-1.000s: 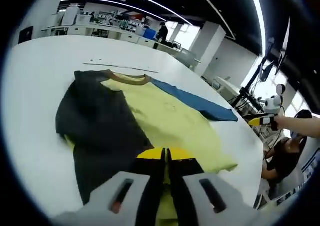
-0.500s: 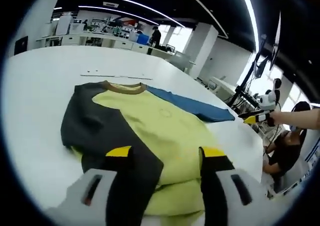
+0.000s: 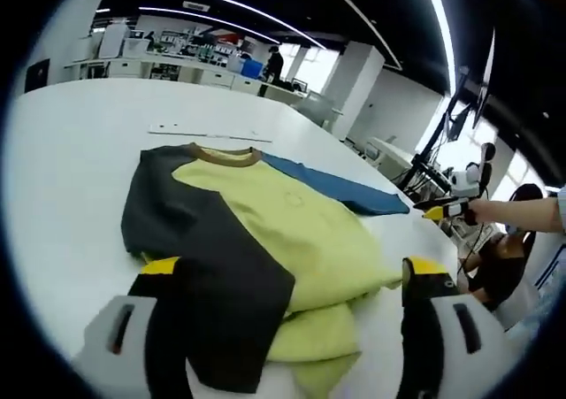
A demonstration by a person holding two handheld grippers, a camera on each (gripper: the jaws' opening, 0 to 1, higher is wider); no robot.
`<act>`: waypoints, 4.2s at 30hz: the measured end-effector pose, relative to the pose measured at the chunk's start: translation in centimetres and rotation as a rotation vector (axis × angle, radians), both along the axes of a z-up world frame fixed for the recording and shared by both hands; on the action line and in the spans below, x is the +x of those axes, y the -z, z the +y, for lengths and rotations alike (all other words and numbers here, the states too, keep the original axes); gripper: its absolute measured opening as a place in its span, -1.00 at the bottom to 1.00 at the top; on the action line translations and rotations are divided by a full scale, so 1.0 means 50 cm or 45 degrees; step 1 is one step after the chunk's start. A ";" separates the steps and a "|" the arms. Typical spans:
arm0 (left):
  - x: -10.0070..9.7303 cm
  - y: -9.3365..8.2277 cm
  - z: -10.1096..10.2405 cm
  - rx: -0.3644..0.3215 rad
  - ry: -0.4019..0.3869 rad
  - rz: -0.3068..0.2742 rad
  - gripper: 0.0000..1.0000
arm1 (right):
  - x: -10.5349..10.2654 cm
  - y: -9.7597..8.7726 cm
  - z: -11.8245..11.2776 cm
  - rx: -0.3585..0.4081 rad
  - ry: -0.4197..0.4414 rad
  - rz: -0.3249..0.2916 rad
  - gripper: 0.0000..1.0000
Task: Fold the garment on the visible template until the final outline fits inside the template.
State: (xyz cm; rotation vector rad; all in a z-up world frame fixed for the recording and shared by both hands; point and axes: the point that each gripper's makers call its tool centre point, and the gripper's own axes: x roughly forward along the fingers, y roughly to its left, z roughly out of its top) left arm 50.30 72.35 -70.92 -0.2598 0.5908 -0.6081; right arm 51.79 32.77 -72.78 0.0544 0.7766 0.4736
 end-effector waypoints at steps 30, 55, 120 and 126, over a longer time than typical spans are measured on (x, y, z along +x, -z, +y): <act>-0.101 0.084 0.160 -0.126 -0.289 0.199 -0.51 | -0.005 -0.006 0.026 0.017 -0.040 -0.009 0.90; -0.084 0.084 0.146 -0.180 -0.352 0.243 -1.00 | -0.014 -0.005 0.025 0.015 -0.037 0.004 0.89; -0.064 -0.076 0.380 -0.325 -0.453 0.032 -1.00 | -0.069 -0.051 0.124 0.081 -0.019 -0.102 0.88; -0.053 -0.080 0.428 -0.239 -0.463 0.010 -1.00 | -0.071 -0.048 0.114 0.067 -0.006 -0.083 0.88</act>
